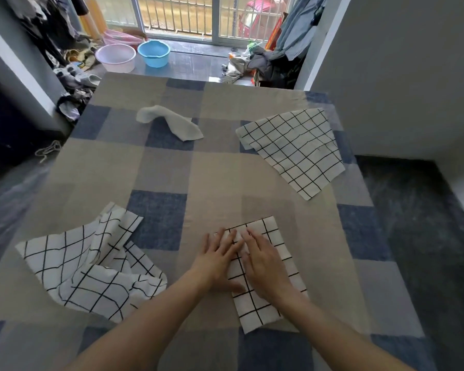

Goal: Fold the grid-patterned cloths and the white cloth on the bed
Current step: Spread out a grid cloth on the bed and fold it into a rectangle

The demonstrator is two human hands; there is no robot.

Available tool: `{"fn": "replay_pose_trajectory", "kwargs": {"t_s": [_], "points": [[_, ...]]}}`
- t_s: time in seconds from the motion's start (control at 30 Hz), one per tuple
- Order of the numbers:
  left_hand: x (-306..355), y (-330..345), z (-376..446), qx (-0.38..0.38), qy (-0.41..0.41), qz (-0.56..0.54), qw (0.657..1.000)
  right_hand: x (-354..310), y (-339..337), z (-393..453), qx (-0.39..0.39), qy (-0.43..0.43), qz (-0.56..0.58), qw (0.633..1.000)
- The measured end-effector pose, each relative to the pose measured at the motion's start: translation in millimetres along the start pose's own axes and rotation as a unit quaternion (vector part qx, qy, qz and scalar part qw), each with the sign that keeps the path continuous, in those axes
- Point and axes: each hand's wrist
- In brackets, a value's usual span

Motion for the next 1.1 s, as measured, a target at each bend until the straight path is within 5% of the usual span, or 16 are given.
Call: {"fn": "replay_pose_trajectory", "kwargs": {"t_s": [0.2,0.37,0.87,0.97,1.1], "points": [[-3,7,7,-0.023,-0.016,0.029,0.999,7,37,20,-0.117,-0.034,-0.041,0.992],[-4,9,4,-0.009,-0.011,0.006,1.000,31,42,20,-0.134,-0.072,-0.100,0.983],[5,-3,7,-0.069,-0.048,0.015,0.996,70,24,30,-0.049,0.149,-0.136,0.978],[5,-1,6,-0.054,-0.042,0.013,0.998,45,21,19,0.010,0.070,-0.077,0.994],[5,1,4,-0.037,-0.037,0.024,0.998,22,37,-14,-0.076,-0.034,-0.071,0.994]]}}
Point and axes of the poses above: each hand's wrist, its own z-axis towards the middle knuckle, its own y-axis out of the palm, x = y × z, and after that the axes turned 10 degrees about -z, right-handed
